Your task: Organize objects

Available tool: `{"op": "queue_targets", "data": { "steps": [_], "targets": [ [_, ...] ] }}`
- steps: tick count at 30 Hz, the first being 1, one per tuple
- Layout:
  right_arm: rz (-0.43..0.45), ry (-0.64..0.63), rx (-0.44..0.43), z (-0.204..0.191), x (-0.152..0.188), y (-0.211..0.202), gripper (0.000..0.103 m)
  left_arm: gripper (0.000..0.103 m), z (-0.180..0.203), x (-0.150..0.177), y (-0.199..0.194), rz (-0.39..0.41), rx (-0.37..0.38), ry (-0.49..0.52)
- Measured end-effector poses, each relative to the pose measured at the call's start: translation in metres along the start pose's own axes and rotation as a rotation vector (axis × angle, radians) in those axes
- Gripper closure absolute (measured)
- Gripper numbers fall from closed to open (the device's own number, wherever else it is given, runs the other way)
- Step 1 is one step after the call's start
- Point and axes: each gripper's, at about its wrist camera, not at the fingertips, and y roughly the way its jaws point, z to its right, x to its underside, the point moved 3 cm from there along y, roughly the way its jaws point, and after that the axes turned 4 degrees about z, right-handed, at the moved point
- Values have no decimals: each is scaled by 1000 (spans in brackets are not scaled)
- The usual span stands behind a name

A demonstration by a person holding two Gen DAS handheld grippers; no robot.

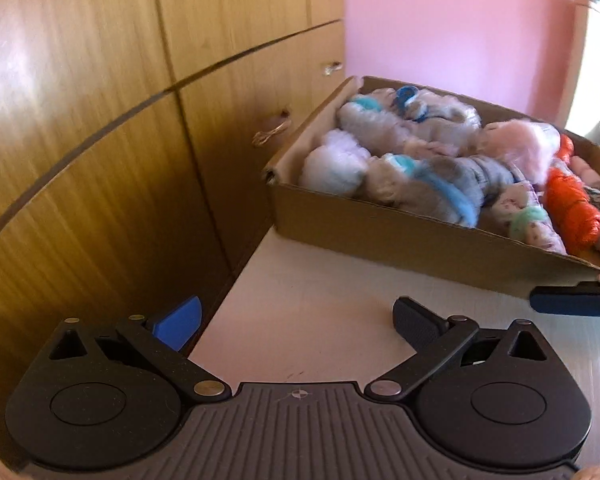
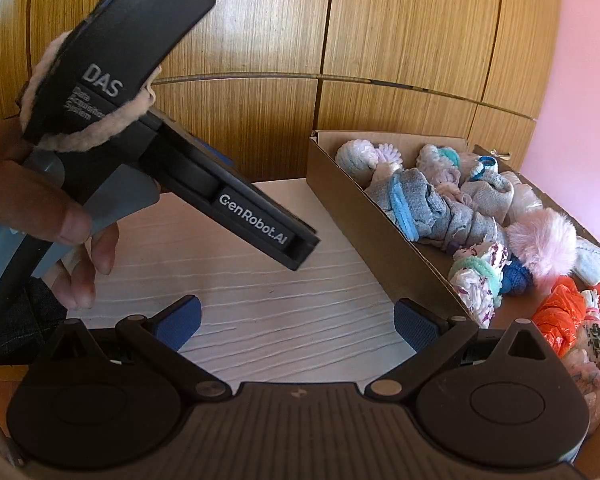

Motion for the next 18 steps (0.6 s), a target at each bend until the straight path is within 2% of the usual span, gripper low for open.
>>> {"op": "queue_targets", "data": {
  "steps": [4, 10, 11, 15, 18],
  "targets": [
    [0, 0, 0, 0, 1, -1, 1, 0, 0, 3, -1, 23, -18, 22],
    [0, 0, 0, 0, 0, -1, 1, 0, -3, 4, 2, 45, -1, 19],
    [1, 0, -1, -2, 11, -2, 1, 0, -4, 4, 3, 51, 4, 19],
    [1, 0, -1, -3, 12, -3, 1, 0, -9, 5, 6, 45, 37, -7],
    [1, 0, -1, -3, 12, -3, 1, 0, -8, 3, 7, 29, 90, 4]
  ]
}}
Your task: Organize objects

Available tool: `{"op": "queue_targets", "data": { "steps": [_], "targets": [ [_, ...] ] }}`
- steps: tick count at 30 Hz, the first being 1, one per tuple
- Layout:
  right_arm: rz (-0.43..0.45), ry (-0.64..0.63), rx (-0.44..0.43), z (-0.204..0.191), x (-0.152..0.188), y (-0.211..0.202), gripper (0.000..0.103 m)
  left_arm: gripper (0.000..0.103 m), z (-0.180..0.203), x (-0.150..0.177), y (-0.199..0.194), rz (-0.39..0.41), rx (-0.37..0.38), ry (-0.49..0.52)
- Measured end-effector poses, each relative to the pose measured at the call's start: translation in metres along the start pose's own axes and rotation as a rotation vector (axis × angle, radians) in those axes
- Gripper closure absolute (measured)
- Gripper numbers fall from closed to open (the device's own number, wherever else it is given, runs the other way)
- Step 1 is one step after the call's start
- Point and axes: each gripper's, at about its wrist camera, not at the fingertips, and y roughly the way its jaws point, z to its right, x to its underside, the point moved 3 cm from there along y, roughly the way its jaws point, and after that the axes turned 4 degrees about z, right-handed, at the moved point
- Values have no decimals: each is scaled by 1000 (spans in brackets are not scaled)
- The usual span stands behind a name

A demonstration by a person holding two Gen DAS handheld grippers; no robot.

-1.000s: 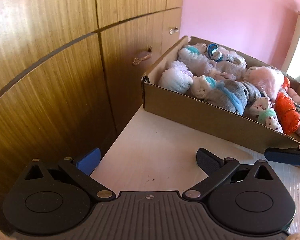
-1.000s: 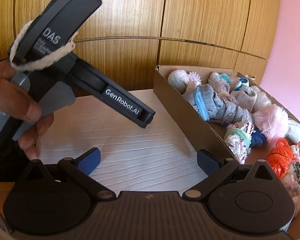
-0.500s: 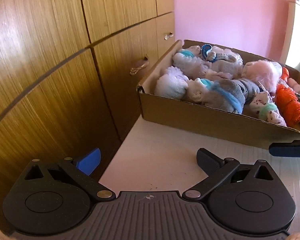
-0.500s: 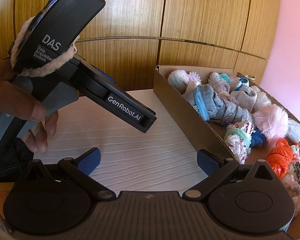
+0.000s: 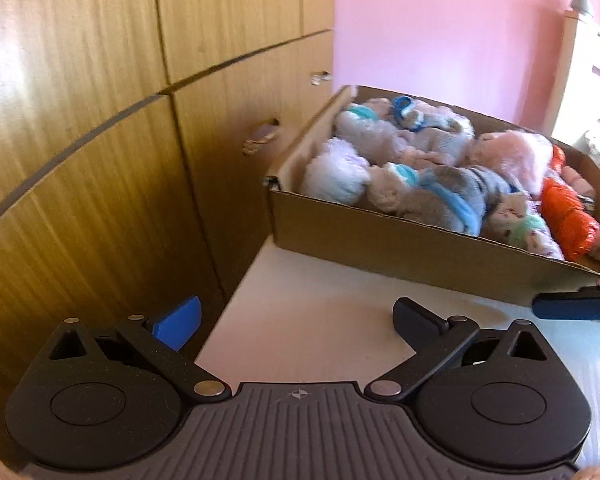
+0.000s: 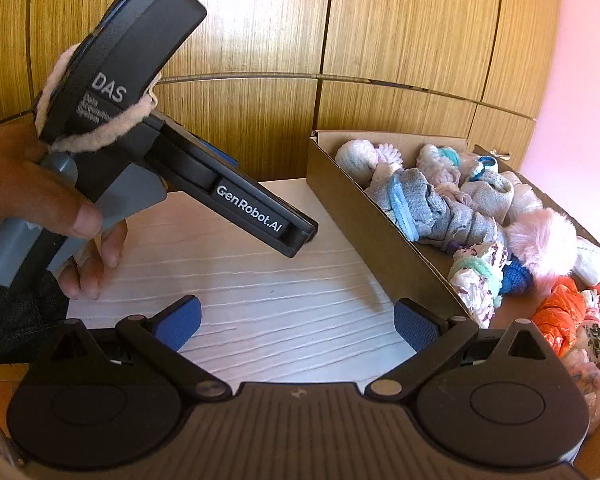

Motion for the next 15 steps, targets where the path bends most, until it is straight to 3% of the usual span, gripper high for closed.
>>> {"op": "queue_targets", "data": {
  "steps": [5, 7, 10, 12, 15],
  "targets": [
    [0, 0, 0, 0, 0, 0, 1, 1, -11, -16, -14, 32, 12, 5],
    [0, 0, 0, 0, 0, 0, 1, 1, -22, -28, -26, 60, -18, 25],
    [0, 0, 0, 0, 0, 0, 1, 1, -53, -37, -40, 33, -34, -56],
    [0, 0, 0, 0, 0, 0, 1, 5, -70, -32, -47, 20, -52, -91],
    [0, 0, 0, 0, 0, 0, 1, 2, -72, -13, -48, -18, -27, -31]
  ]
}}
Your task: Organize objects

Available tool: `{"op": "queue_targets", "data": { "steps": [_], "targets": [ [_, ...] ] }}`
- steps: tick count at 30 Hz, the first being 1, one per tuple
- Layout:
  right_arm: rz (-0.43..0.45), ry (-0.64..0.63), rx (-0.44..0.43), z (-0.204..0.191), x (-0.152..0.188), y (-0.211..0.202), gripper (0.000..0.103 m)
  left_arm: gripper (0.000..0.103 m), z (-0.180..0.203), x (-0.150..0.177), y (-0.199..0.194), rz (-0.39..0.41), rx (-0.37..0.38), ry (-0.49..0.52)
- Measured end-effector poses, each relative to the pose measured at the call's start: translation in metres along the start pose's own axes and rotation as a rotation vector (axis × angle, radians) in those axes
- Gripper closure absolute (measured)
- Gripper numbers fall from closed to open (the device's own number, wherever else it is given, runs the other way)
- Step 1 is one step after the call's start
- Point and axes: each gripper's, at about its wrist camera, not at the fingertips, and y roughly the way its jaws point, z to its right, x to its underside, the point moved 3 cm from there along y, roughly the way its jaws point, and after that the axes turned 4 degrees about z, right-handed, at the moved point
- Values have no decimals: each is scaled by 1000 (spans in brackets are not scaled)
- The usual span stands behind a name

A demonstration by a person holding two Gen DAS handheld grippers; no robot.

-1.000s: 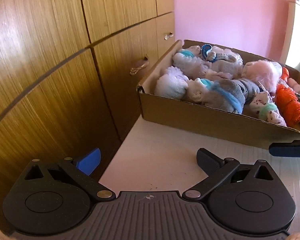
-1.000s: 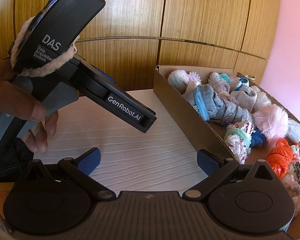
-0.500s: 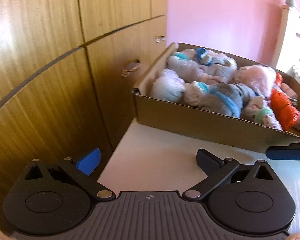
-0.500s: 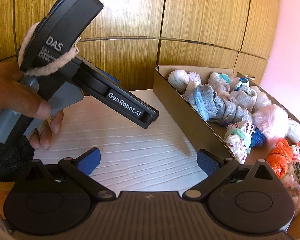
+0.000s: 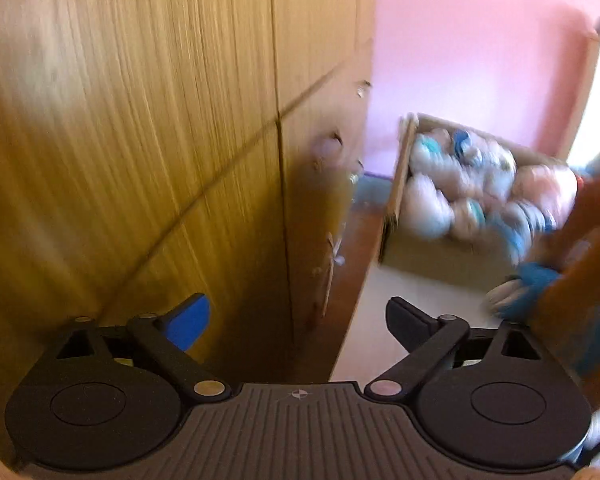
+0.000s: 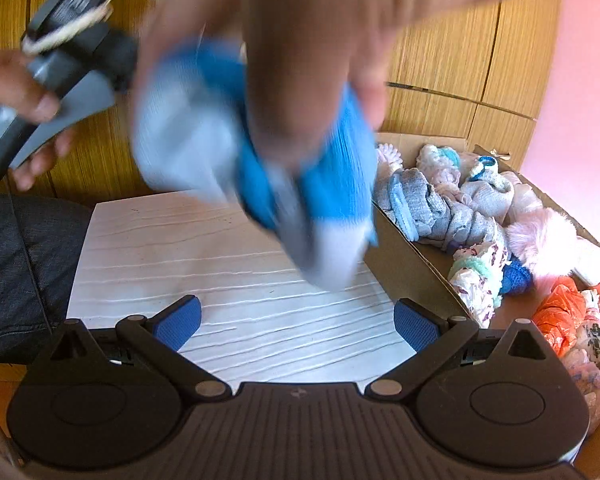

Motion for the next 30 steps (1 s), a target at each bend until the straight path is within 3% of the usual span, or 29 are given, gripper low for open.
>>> {"op": "queue_targets", "data": {
  "steps": [7, 14, 19, 25, 30],
  "targets": [
    [0, 1, -1, 0, 0, 0, 0, 1, -3, 9, 8, -27, 110, -76],
    [0, 1, -2, 0, 0, 0, 0, 1, -6, 1, -23, 62, 277, -144],
    [0, 2, -2, 0, -1, 0, 0, 1, 26, 0, -37, 23, 368, -47],
    [-1, 9, 6, -1, -3, 1, 0, 1, 63, 3, -47, -44, 360, 132],
    [-36, 30, 65, -8, -7, 3, 1, 1, 77, 7, -41, -81, 356, 166]
  ]
}}
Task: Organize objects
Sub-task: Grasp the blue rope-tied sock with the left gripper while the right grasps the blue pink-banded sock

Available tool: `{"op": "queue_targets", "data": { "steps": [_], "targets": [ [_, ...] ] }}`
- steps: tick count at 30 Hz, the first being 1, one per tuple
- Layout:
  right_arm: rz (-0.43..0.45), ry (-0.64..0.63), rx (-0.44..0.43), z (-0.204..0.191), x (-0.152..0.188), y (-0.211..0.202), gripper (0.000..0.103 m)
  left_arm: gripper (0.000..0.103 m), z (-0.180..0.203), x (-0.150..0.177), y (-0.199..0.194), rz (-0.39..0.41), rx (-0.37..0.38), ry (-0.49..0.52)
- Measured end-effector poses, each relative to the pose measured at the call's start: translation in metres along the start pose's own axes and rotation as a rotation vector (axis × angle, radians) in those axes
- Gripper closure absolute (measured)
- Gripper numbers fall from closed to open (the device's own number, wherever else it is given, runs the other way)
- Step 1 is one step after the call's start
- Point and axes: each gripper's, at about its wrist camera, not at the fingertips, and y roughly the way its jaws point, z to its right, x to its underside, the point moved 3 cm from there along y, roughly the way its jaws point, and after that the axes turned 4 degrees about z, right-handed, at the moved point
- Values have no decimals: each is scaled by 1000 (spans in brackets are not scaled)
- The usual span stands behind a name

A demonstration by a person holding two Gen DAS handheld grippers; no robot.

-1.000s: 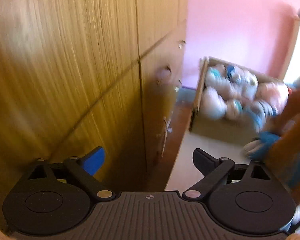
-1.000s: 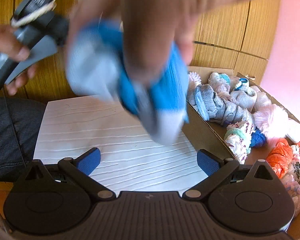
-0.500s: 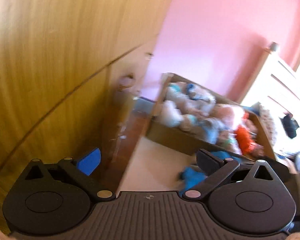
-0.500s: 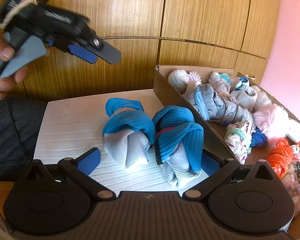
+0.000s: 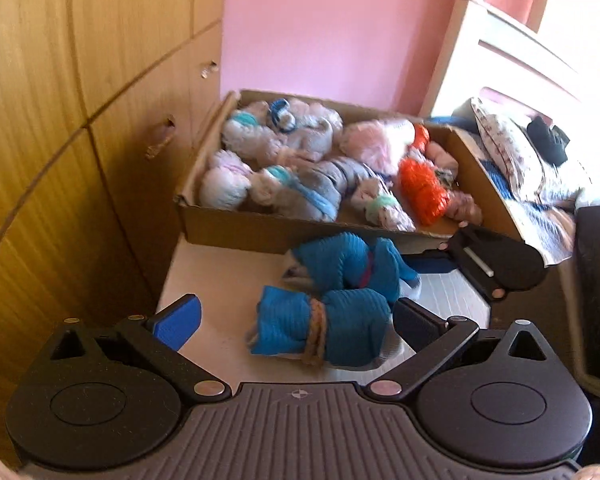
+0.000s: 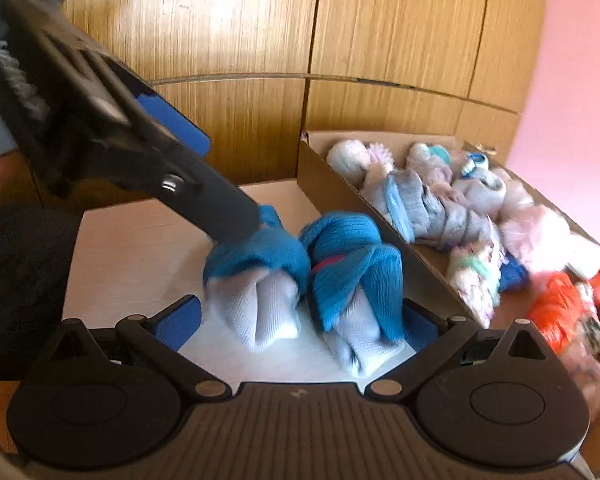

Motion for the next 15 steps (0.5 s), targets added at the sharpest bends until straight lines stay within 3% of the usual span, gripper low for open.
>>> {"op": "queue_targets", "data": {
  "steps": [3, 9, 15],
  "targets": [
    [-98, 54, 89, 1, 1, -17, 1, 1, 5, 3, 11, -37, -3, 13],
    [-51, 224, 175, 7, 7, -87, 1, 1, 23, 5, 32, -68, 39, 59],
    [-28, 339, 230, 25, 3, -104, 1, 1, 20, 10, 44, -91, 30, 52]
  ]
}}
